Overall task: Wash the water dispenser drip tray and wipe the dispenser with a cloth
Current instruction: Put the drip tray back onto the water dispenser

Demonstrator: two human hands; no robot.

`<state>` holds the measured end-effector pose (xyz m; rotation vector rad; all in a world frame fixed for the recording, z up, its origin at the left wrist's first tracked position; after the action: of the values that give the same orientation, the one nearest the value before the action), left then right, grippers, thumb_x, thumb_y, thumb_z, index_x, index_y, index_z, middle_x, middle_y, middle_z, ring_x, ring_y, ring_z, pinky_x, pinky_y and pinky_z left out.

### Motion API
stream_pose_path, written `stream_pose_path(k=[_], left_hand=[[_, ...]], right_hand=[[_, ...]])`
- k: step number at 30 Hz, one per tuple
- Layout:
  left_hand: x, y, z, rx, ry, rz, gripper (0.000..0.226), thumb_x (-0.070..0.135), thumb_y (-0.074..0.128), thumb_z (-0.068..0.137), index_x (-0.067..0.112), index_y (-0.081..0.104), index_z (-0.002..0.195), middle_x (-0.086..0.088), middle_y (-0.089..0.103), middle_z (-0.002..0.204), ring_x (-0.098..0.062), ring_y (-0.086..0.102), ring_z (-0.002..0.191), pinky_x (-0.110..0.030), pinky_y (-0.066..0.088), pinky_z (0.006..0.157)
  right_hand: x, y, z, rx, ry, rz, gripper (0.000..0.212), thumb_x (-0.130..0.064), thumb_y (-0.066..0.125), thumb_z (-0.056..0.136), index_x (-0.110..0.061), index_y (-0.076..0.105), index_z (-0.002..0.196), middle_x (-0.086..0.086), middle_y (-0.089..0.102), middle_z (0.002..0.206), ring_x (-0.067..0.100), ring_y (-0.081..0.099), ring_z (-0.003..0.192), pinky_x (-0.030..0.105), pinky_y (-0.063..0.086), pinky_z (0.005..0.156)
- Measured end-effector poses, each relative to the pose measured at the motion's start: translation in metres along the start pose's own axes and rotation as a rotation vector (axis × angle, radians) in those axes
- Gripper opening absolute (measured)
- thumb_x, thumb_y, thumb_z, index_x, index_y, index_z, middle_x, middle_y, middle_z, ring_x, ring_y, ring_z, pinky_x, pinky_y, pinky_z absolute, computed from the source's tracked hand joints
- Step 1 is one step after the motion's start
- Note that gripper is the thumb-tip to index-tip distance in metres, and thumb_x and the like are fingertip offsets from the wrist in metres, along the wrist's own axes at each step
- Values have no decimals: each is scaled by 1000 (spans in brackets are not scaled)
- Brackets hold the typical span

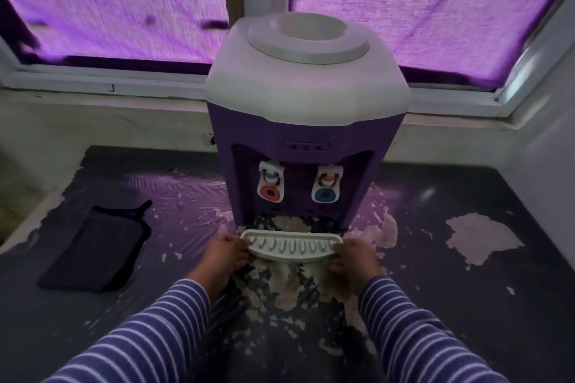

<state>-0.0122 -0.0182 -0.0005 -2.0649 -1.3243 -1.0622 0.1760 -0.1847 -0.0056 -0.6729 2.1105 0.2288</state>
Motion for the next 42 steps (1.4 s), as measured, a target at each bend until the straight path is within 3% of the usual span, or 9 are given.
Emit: stream_pose_path(k=[4,8,13,18,26,30,37,40,42], left_hand=[[0,-1,2,22,8,40,15,-2,51,91,4,50,78,-15,54,67,-23,50,55,-22,47,42],[-2,-3,4,21,-4,29,13,-3,51,91,4,48,81,-16,56,70,-24,52,58,-22,47,42],[-2,-1,3,41,5,30,12,0,51,92,6,50,82,-15,57,69,-23,53,56,-24,47,47],[-5,2,2,74,29,19,15,-3,51,91,6,46,82,-15,57,70,-23,54,59,-29,46,57],[-1,3,8,76,4,-2,13,-7,52,89,4,50,82,-16,60,70,-27,59,61,-27,52,49],[2,5,13,81,13,-15,20,-4,55,89,8,47,75,-16,59,67,-25,57,57,-22,50,41],[7,11,21,131,12,-9,19,1,61,87,7,52,72,-13,62,62,-23,58,55,-26,51,50],[8,11,23,126,21,-32,22,-1,59,88,7,53,68,-10,63,56,-23,59,54,-22,51,44],[9,12,25,121,12,-39,22,-2,58,89,6,54,69,-13,63,63,-24,59,58,-27,51,51]], right_hand=[[5,4,6,6,-4,-78,14,-7,55,91,-11,68,92,15,71,90,29,66,81,43,56,80],[9,1,5,-9,-24,-125,19,-11,59,88,-22,70,78,2,75,82,21,70,80,35,58,73],[9,2,2,20,-12,-125,11,-19,57,90,-15,64,97,11,70,85,26,65,70,38,58,64],[12,4,2,23,-3,-152,15,-22,54,93,-14,64,101,12,70,81,25,66,62,33,56,55],[4,7,9,31,42,-38,14,-14,56,94,-7,60,105,17,70,87,25,65,63,36,59,60],[1,8,13,37,58,20,14,-12,57,93,-4,59,105,20,67,88,25,63,62,33,56,53],[0,10,25,77,15,-51,14,-18,60,92,-8,62,102,18,71,89,34,70,81,53,58,79],[-2,10,26,95,19,-33,13,-18,62,90,-8,62,98,18,72,86,32,69,74,51,59,77],[-5,12,28,99,16,-28,12,-18,62,90,-8,62,97,19,72,87,31,67,72,49,59,75]])
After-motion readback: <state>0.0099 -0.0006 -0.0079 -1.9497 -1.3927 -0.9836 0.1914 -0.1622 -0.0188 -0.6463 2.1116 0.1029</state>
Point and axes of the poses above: each hand's wrist, its own z-axis towards the middle knuckle, its own y-axis out of the palm, x = y × z, the point moved 1 cm from there along z, towards the middle knuckle
